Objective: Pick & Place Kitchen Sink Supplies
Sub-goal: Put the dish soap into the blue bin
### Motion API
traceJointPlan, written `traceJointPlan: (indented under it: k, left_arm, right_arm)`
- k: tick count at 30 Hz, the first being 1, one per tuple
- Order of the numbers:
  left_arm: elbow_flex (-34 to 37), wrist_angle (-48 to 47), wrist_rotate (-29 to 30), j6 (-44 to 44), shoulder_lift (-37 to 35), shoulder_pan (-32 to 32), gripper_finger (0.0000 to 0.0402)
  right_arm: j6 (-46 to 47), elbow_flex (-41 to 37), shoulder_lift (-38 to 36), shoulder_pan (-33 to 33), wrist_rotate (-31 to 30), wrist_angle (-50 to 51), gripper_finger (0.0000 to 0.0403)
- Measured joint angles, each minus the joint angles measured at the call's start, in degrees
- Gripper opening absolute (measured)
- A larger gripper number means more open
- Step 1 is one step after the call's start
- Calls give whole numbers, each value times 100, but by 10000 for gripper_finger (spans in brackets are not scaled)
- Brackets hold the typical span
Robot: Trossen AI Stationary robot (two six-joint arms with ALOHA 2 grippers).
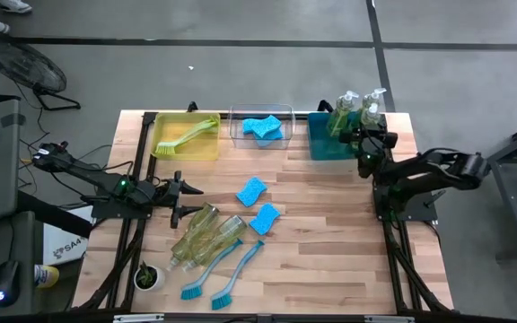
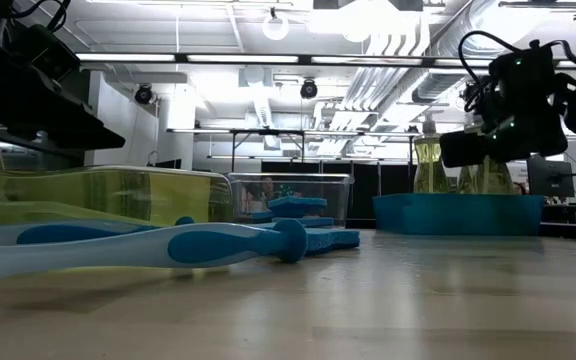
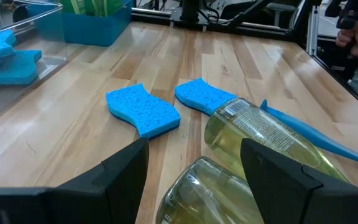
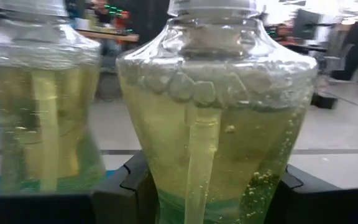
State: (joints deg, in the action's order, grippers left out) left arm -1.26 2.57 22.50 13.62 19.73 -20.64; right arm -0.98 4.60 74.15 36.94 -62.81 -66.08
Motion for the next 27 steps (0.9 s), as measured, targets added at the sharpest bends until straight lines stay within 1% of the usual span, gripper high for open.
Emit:
traceJointPlan:
  k: [6, 14, 18, 22, 27]
  left_arm:
    - [0, 0, 0, 1, 0, 0, 250]
    - [0, 0, 0, -1, 0, 0, 250]
    - [0, 0, 1, 0, 0, 0, 250]
    - [0, 0, 0, 0, 0, 0, 250]
    - [0, 0, 1, 0, 0, 0, 250]
  right_arm:
    - [-40, 0, 0, 540, 637, 29, 179]
    - [9, 7, 0, 678, 789, 214, 186]
    - [64, 7, 0, 643, 784, 214, 187]
    - [-120, 7, 0, 573, 756, 230, 195]
    - [-218, 7, 0, 460, 372, 260, 242]
